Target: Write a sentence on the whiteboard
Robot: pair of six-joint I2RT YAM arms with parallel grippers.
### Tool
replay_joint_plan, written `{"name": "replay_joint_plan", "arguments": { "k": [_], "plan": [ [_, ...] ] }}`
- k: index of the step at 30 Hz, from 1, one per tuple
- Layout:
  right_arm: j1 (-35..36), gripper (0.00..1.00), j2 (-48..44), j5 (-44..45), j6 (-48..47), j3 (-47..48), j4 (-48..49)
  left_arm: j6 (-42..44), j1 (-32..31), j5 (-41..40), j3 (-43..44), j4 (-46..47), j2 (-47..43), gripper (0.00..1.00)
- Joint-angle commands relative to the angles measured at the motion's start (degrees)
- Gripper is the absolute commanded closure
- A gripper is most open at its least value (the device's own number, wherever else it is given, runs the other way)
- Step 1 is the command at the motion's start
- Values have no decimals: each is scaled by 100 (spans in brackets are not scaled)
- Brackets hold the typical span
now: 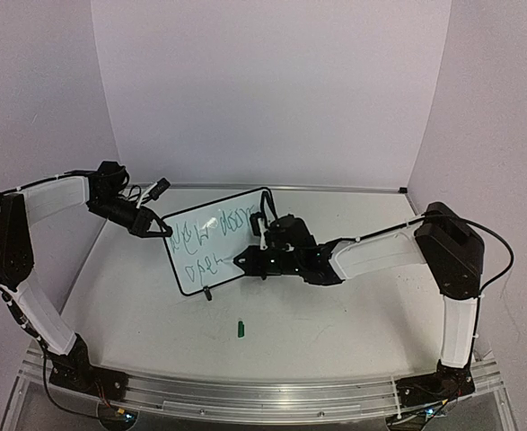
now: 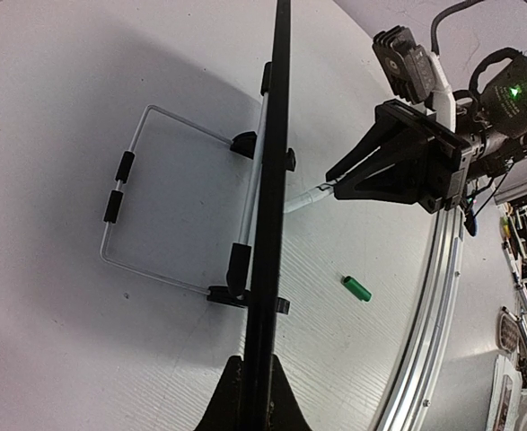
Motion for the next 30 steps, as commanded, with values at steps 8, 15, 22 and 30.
{"name": "replay_joint_plan", "arguments": {
  "k": [8,15,22,30],
  "plan": [
    [-71,100,-95,66,60,-133,49,-32,41,-670,142,78,-49,100],
    [-75,100,-526,-93,-87,-195,128,-34,41,-671,140,81,-59,100],
    [-85,100,-546,-58,-128,-65,113,-32,42,-680,133,84,-68,100],
    [-137,100,-206,-135,-110,161,102,-28,41,-680,133,83,-72,100]
  ]
}}
